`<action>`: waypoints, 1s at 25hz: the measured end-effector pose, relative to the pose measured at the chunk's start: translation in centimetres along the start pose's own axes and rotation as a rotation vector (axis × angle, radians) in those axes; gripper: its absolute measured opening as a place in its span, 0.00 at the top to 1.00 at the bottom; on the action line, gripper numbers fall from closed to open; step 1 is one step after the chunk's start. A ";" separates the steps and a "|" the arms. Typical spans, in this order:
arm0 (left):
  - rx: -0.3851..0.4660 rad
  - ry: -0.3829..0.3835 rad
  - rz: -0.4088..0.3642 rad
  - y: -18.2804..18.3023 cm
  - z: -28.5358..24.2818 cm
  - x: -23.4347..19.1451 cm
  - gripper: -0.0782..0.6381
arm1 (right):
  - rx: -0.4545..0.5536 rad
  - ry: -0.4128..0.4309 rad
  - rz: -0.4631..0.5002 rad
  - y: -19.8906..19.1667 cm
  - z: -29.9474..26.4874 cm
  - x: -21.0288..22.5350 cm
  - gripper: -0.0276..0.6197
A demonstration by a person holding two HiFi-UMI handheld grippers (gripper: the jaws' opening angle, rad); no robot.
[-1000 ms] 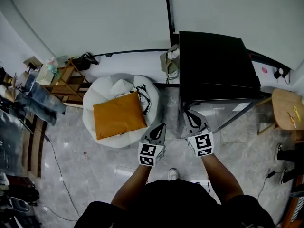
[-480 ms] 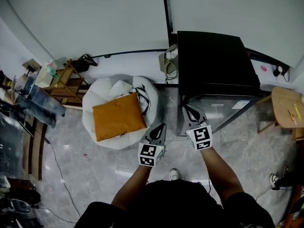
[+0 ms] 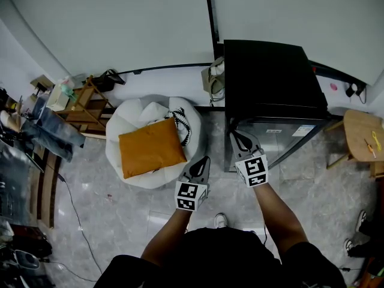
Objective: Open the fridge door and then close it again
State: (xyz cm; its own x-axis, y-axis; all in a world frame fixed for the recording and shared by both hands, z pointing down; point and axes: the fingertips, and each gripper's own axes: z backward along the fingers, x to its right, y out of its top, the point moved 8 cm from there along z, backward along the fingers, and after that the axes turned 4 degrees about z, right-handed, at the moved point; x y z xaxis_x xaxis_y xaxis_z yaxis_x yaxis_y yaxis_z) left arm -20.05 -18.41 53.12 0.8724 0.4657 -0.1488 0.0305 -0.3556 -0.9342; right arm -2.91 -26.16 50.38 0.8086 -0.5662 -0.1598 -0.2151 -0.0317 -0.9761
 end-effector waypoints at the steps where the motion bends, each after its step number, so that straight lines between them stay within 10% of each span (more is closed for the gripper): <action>1: 0.003 -0.004 -0.002 0.0 0.0 0.2 0.86 | 0.000 0.006 0.003 0.1 0.3 0.0 0.93; 25: 0.120 -0.010 -0.047 2.4 4.4 10.8 0.86 | 0.084 -0.029 0.012 2.0 17.3 0.3 0.93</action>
State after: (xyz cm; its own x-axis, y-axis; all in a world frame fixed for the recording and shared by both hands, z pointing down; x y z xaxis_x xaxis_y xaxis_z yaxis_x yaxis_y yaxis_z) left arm -12.69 -10.65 47.86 0.8664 0.4877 -0.1069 0.0117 -0.2338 -0.9722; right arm 6.39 -12.11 45.81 0.8221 -0.5419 -0.1749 -0.1792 0.0452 -0.9828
